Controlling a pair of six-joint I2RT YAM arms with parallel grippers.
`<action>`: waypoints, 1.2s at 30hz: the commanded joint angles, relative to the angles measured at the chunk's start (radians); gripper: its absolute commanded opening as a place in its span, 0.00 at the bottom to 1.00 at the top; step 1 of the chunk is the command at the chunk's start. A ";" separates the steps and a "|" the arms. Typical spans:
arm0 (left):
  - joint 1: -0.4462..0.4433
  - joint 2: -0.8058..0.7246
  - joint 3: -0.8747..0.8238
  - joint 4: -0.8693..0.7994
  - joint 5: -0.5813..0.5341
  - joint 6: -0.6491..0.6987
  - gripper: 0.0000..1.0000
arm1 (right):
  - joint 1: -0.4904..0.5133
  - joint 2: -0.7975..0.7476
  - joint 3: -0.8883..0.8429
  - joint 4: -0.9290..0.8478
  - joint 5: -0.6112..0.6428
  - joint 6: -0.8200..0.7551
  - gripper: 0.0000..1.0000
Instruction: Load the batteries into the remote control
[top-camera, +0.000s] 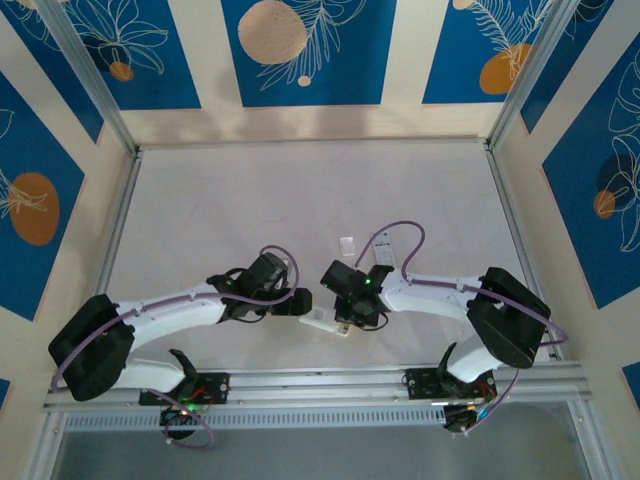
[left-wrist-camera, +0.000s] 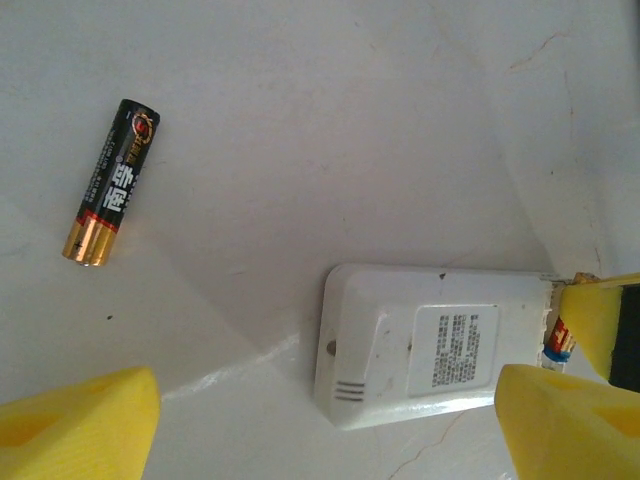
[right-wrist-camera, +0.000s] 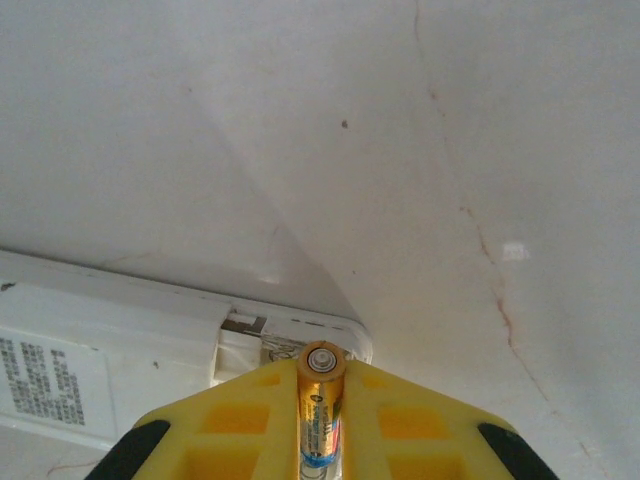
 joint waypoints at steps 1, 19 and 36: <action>0.011 -0.019 -0.012 0.015 0.015 -0.002 0.87 | 0.000 0.025 0.015 -0.064 -0.046 0.028 0.17; 0.011 -0.012 -0.022 0.033 0.050 -0.020 0.87 | -0.119 0.111 0.073 0.102 -0.055 -0.390 0.14; -0.085 -0.004 -0.053 0.043 0.081 -0.055 0.76 | -0.116 -0.033 0.070 0.022 -0.029 -0.673 0.15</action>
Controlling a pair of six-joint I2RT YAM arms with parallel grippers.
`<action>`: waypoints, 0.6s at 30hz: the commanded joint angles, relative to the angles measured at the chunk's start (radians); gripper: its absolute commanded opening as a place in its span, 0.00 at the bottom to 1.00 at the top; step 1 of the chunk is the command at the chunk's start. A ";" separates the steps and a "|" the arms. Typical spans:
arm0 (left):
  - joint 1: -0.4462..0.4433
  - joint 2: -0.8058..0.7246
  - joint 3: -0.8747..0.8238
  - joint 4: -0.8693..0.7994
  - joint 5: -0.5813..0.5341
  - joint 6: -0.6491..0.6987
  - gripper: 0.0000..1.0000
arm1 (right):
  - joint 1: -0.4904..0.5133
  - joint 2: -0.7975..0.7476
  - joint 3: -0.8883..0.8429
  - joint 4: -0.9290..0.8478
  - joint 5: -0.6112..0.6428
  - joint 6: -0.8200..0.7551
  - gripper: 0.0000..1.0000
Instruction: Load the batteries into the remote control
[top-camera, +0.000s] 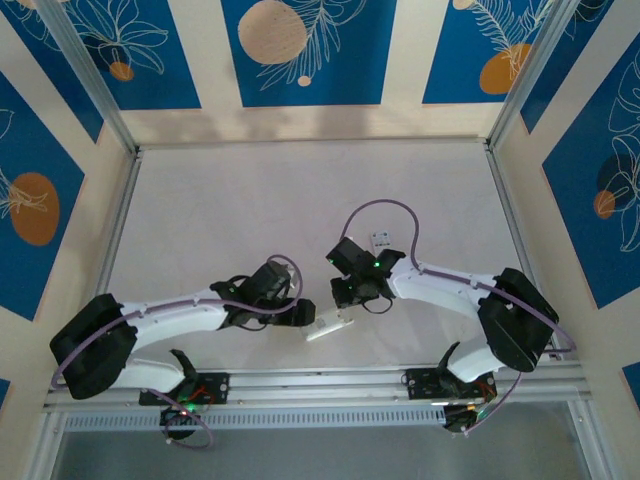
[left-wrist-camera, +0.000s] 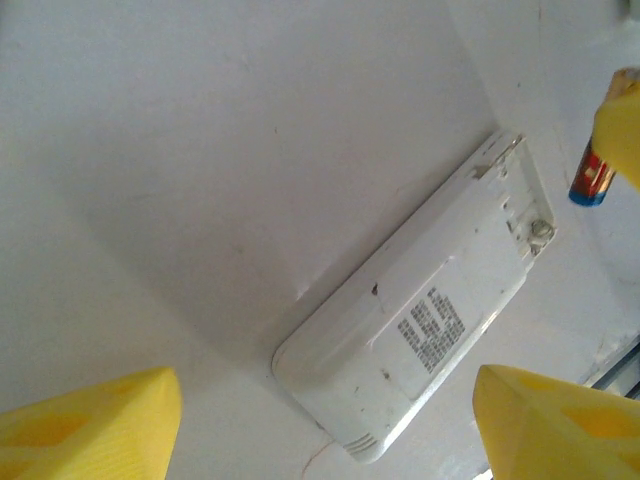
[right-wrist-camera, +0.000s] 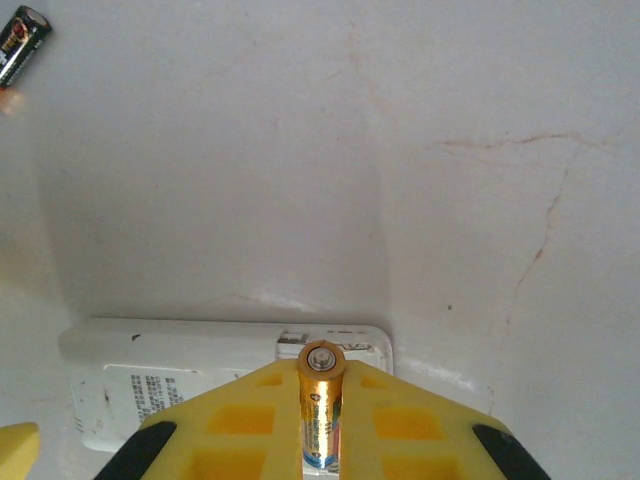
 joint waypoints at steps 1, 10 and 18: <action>-0.022 -0.011 -0.007 -0.015 -0.011 -0.024 0.77 | -0.003 0.006 -0.006 -0.024 0.012 -0.082 0.15; -0.047 -0.011 -0.006 -0.009 -0.009 -0.065 0.77 | 0.021 0.034 -0.029 -0.019 0.030 -0.105 0.16; -0.048 -0.004 -0.009 -0.005 -0.017 -0.070 0.77 | 0.058 0.082 -0.043 -0.010 0.043 -0.093 0.16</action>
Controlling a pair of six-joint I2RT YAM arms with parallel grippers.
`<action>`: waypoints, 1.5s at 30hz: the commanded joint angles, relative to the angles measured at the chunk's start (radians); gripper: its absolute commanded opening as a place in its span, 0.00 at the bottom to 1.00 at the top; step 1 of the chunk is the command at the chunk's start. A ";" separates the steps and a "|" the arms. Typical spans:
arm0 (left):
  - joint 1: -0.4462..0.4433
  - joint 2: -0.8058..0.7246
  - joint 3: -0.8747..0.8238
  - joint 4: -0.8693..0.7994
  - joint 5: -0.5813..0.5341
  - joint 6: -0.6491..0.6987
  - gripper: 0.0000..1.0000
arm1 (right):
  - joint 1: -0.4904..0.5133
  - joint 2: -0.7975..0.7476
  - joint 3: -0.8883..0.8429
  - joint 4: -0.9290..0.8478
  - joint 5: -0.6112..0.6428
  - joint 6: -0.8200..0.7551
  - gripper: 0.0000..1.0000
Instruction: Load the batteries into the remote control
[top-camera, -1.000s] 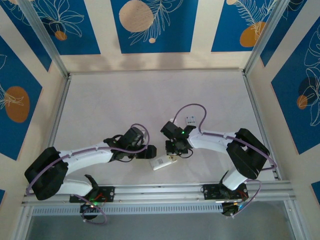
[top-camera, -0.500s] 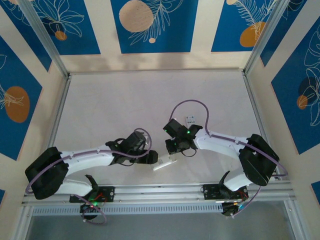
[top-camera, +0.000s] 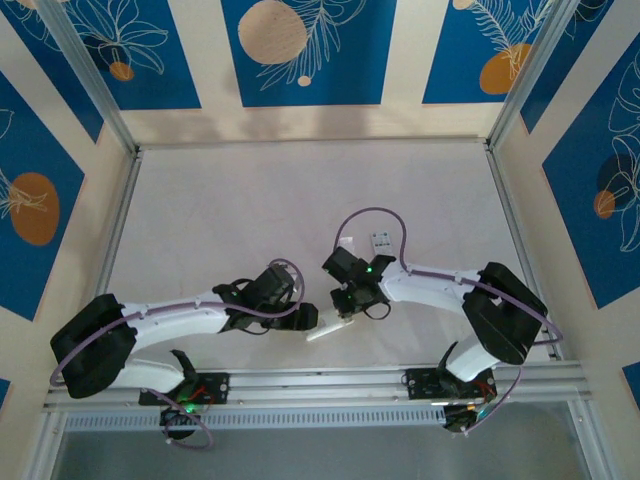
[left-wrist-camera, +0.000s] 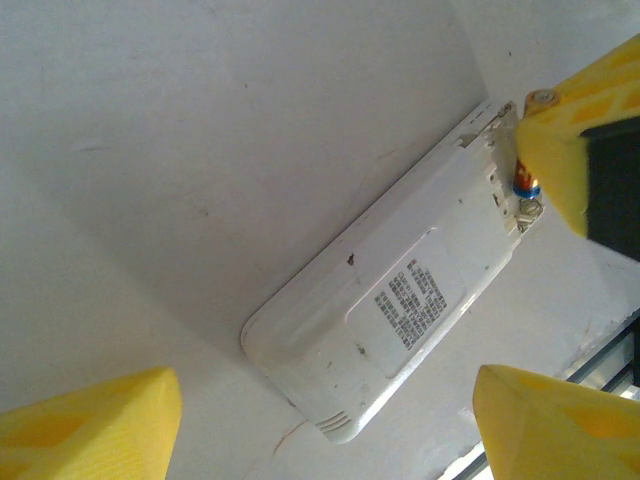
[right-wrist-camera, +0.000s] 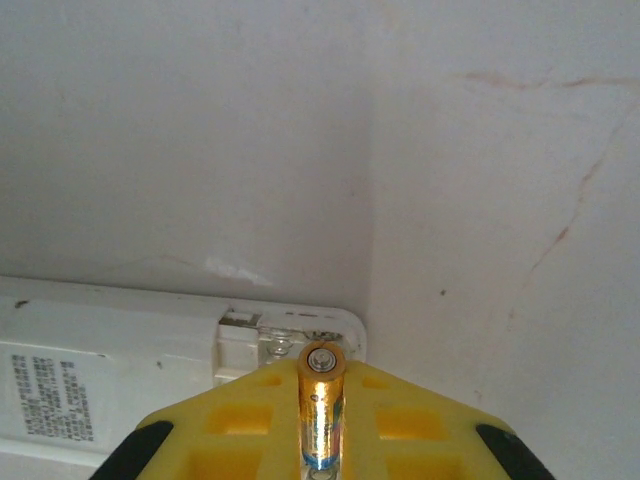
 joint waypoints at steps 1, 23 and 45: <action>-0.009 -0.002 -0.008 -0.006 -0.017 -0.014 0.77 | 0.021 0.014 -0.015 -0.008 0.015 -0.003 0.16; -0.010 0.010 -0.021 0.024 -0.009 -0.023 0.77 | 0.000 -0.073 0.041 -0.063 -0.013 0.049 0.34; -0.013 0.025 -0.027 0.043 -0.006 -0.029 0.73 | -0.016 -0.001 0.008 -0.003 -0.049 0.043 0.22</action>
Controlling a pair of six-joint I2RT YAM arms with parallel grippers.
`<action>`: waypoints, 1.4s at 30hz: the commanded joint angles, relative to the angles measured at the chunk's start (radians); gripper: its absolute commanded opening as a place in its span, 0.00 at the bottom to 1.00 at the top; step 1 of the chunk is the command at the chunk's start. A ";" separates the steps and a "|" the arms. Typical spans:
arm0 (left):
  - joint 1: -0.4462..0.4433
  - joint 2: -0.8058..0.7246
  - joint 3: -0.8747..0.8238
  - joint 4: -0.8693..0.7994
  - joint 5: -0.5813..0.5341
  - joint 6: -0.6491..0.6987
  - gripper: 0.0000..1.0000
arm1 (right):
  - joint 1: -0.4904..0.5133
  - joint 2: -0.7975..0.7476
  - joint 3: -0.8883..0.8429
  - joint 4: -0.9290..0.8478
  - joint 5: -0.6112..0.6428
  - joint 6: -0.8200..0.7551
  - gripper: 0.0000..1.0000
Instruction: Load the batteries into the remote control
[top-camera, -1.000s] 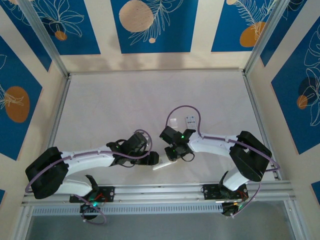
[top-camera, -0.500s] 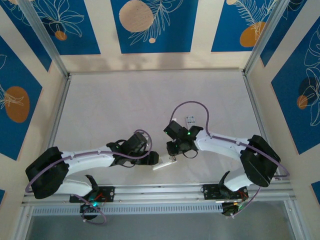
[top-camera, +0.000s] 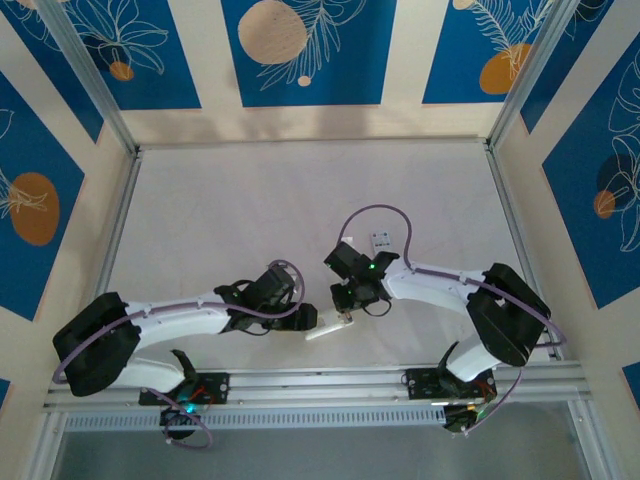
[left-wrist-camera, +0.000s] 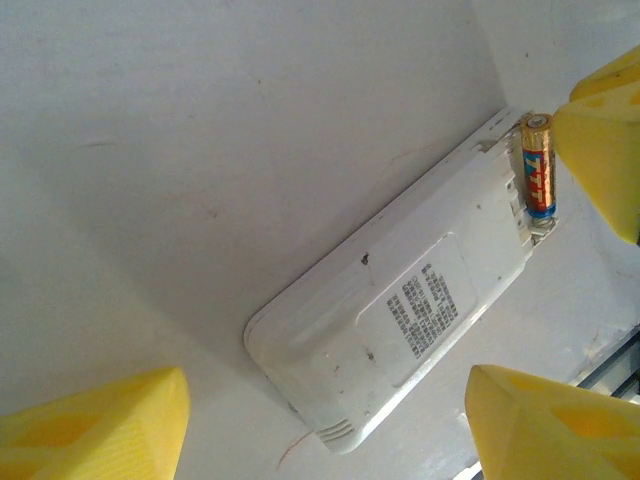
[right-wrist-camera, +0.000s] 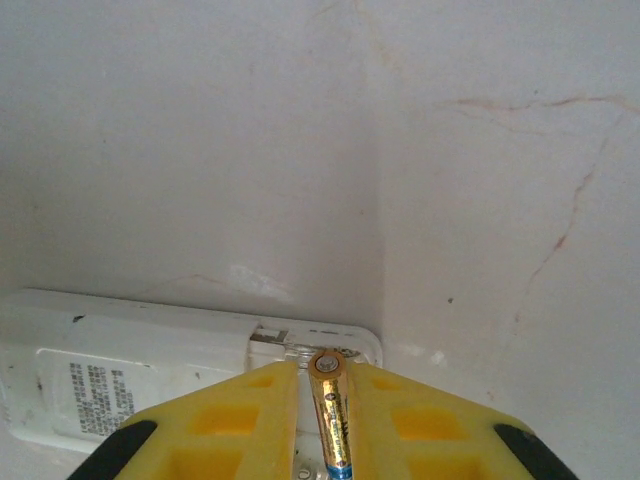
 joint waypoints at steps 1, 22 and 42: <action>-0.013 0.010 -0.011 0.013 -0.003 -0.012 0.73 | 0.016 0.020 -0.006 -0.009 -0.006 -0.006 0.22; -0.013 0.015 -0.012 0.019 -0.003 -0.016 0.73 | 0.078 0.046 -0.025 -0.104 0.099 0.035 0.18; -0.012 0.020 -0.010 0.026 0.000 -0.018 0.73 | 0.080 0.026 -0.037 -0.128 0.109 0.147 0.17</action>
